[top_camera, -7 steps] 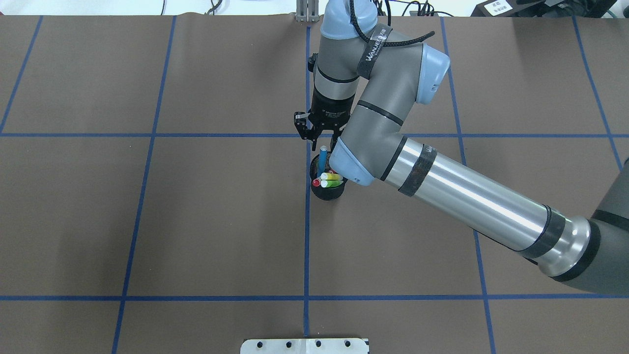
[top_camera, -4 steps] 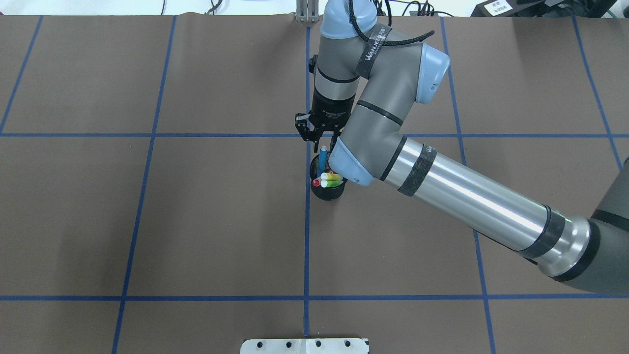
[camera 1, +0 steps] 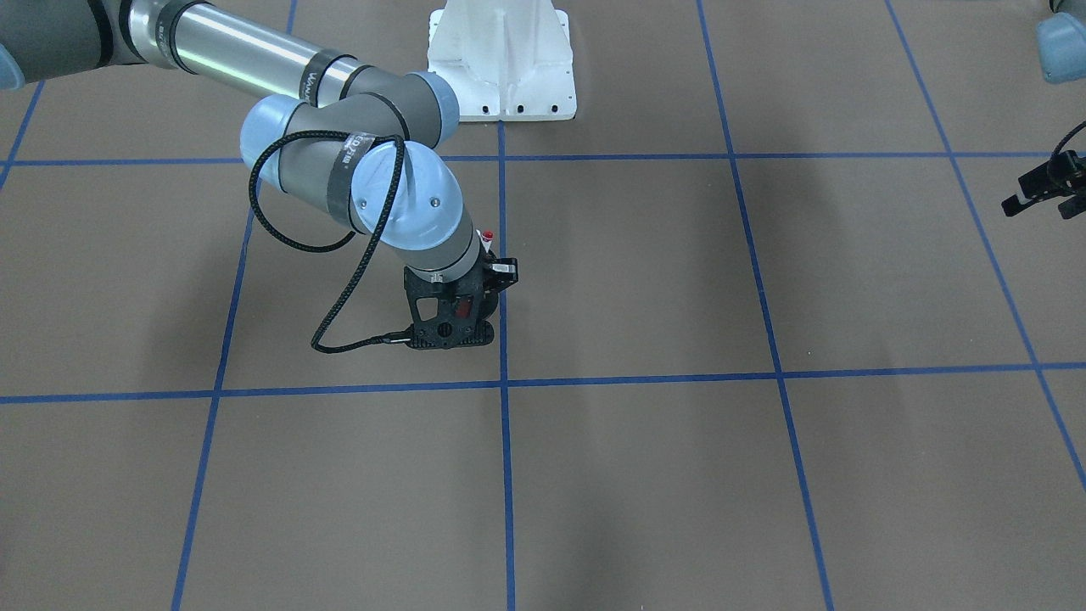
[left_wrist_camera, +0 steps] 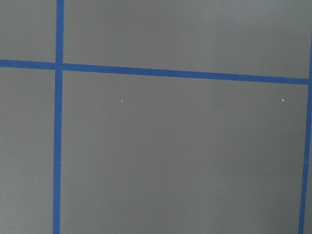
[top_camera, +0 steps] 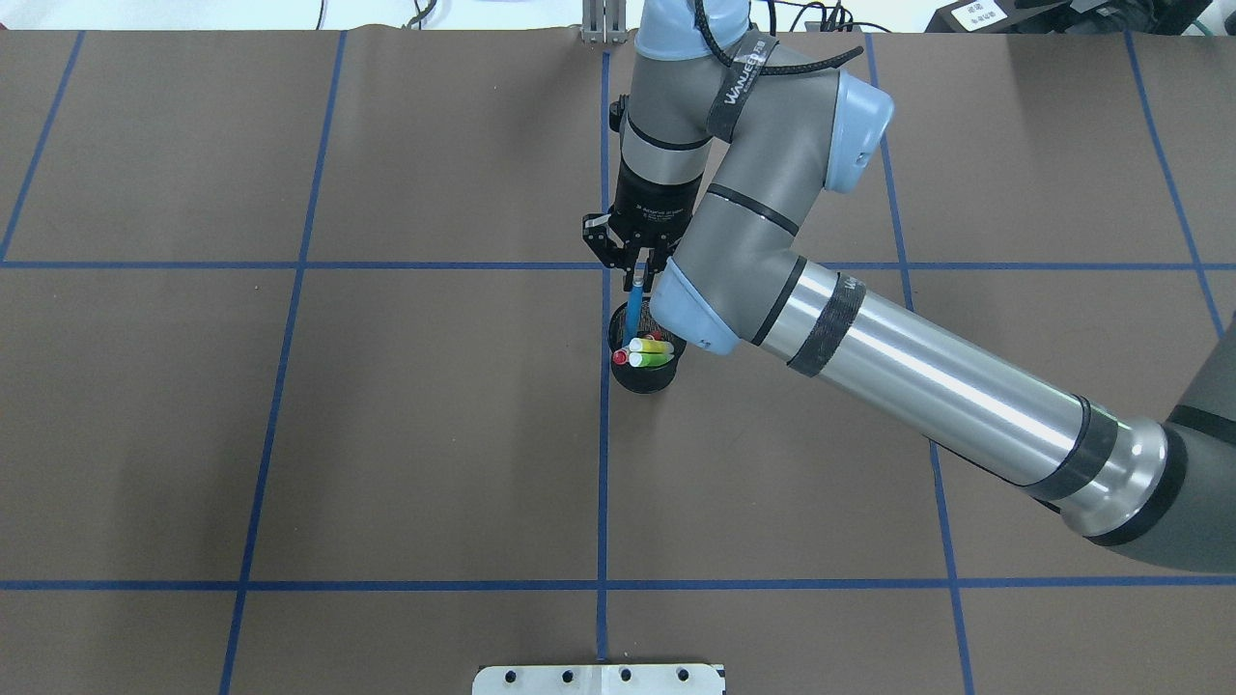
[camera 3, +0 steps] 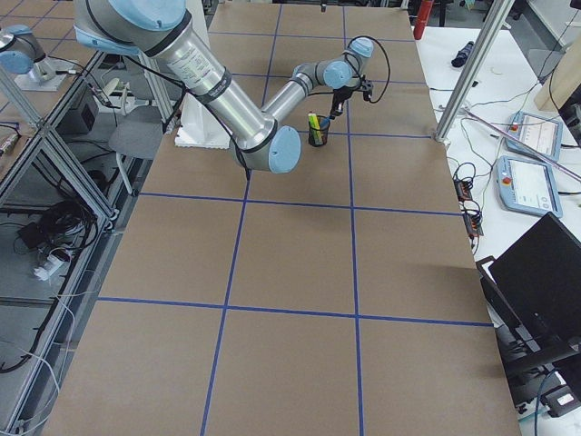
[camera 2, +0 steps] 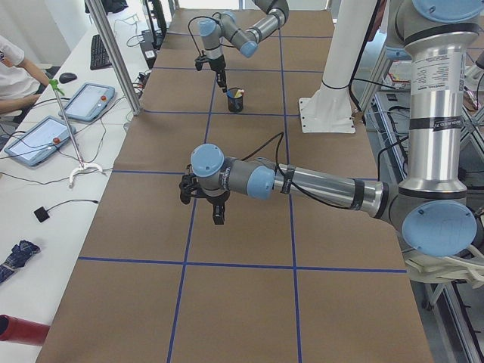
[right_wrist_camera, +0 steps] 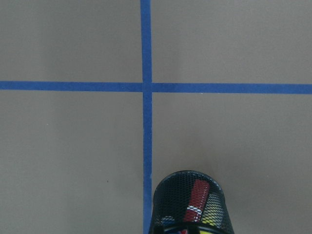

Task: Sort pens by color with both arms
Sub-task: 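Close the right gripper on the blue highlighter and lift it out, then carry the blue highlighter farther from the robot and set it down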

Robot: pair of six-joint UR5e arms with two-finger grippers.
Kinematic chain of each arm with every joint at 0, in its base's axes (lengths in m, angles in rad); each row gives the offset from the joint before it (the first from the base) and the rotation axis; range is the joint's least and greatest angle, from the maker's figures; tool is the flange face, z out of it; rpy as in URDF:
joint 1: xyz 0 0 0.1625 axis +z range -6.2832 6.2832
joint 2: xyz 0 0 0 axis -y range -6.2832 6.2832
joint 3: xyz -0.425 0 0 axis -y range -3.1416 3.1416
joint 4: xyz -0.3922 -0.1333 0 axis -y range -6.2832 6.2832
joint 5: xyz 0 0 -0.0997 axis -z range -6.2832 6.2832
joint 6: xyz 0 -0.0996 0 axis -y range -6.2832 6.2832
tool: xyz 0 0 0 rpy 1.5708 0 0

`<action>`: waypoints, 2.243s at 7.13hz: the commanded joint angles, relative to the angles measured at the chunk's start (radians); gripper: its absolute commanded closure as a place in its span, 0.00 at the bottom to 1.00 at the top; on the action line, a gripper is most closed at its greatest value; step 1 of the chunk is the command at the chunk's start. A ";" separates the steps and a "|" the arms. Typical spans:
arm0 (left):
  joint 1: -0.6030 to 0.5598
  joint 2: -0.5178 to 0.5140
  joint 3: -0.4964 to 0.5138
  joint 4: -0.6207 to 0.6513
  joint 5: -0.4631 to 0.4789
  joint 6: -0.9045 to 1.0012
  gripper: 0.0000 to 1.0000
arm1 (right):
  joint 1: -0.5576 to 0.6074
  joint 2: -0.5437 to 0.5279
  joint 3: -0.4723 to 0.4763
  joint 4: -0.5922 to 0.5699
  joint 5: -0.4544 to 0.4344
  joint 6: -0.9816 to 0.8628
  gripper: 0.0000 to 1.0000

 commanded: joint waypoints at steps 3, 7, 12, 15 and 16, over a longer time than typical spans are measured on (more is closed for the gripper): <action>0.000 0.000 0.002 0.000 0.000 0.000 0.00 | 0.087 -0.042 0.238 -0.034 -0.014 -0.002 1.00; 0.002 -0.002 -0.002 -0.033 0.000 0.000 0.00 | 0.136 -0.201 0.468 -0.019 -0.399 -0.135 1.00; 0.000 -0.001 -0.017 -0.098 0.011 0.000 0.00 | 0.046 -0.355 0.305 0.528 -0.942 -0.022 1.00; 0.000 -0.011 -0.009 -0.104 0.017 0.002 0.00 | -0.087 -0.355 0.194 0.753 -1.254 0.035 1.00; 0.000 -0.015 -0.003 -0.104 0.017 0.002 0.00 | -0.150 -0.354 0.173 0.751 -1.375 0.038 1.00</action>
